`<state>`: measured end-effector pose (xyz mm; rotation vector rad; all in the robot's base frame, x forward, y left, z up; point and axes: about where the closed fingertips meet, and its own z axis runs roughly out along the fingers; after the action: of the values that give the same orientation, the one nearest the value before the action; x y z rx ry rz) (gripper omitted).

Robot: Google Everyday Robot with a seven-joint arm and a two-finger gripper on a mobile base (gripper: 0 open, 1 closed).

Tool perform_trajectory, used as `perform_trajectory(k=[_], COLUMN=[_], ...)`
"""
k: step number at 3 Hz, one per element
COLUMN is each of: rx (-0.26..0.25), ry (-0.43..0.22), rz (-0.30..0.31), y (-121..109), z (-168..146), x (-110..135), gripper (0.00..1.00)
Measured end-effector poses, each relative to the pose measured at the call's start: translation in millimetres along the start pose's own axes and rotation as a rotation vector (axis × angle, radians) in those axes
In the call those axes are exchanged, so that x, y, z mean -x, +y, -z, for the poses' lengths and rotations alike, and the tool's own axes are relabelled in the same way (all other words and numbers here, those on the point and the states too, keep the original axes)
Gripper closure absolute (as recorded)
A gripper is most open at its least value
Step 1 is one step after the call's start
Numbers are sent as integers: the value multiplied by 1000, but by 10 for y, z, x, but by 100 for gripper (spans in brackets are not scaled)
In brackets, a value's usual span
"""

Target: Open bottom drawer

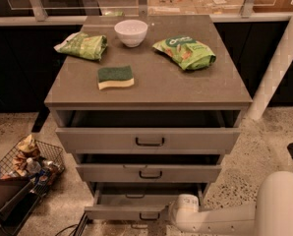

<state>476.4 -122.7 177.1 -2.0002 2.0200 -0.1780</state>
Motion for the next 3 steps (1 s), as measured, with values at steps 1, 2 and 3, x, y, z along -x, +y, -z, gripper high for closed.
perform_trajectory(k=[1,2,3], rx=[4,4,10], ry=[19,19,38], rz=[-8,-8,-16], y=[172,153,302], z=[194,187,342], x=[24,23,45], gripper=[100,100,100])
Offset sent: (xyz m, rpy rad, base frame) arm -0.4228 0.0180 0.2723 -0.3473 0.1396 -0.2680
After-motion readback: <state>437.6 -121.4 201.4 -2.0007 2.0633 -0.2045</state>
